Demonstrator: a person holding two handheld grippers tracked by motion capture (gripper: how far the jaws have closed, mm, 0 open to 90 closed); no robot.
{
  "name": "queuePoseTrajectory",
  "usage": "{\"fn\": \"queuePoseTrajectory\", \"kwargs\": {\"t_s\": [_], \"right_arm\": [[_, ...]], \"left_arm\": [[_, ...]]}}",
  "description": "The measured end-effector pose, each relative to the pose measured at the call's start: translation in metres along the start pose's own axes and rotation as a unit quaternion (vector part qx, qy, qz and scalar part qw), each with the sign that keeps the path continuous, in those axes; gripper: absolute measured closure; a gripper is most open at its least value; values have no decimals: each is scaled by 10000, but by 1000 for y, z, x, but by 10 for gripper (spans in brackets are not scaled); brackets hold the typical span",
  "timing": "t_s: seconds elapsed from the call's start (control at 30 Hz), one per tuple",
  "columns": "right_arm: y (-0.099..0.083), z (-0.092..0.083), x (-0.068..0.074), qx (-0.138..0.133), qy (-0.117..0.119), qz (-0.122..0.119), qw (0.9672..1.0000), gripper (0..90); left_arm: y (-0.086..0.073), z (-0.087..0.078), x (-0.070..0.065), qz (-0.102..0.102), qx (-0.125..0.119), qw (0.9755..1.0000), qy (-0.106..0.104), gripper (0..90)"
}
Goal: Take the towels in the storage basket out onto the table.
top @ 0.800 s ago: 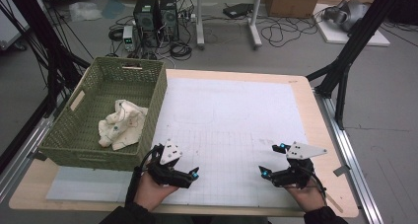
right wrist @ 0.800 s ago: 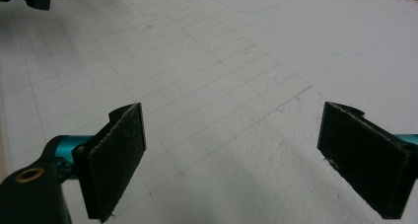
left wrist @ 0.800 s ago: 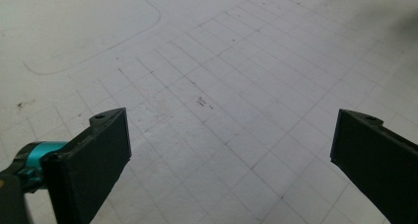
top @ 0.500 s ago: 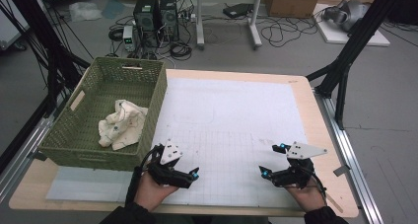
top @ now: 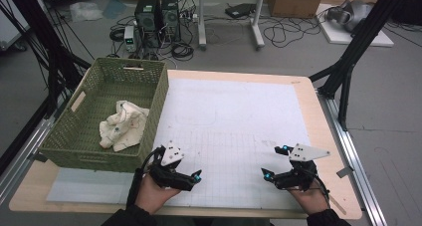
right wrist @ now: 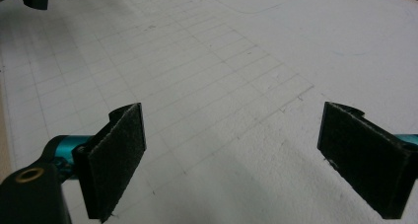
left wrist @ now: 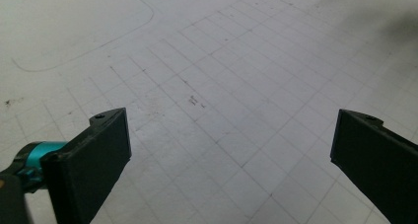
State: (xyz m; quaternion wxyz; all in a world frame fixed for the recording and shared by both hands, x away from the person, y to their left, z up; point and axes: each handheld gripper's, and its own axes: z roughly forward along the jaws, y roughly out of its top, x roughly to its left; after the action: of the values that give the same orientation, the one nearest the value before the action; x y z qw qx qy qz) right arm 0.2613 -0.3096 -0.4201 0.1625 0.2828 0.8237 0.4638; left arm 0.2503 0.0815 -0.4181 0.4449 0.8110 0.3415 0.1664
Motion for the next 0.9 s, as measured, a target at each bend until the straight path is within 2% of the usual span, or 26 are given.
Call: {"fn": "queuePoseTrajectory", "kwargs": {"t_s": [0.63,0.87,0.9], "right_arm": [[-1,-2,0,-45,10,-5,10000,102],[-1,-3,1,-46,19,2,10000,102],[-1,-3,0,-59,11,7,10000,102]], "left_arm": [[6,1,-3,-40,8,9992,-407,126],[8,1,-2,-168,10,9984,-549,160],[9,2,-2,-177,43,9979,-629,169]]}}
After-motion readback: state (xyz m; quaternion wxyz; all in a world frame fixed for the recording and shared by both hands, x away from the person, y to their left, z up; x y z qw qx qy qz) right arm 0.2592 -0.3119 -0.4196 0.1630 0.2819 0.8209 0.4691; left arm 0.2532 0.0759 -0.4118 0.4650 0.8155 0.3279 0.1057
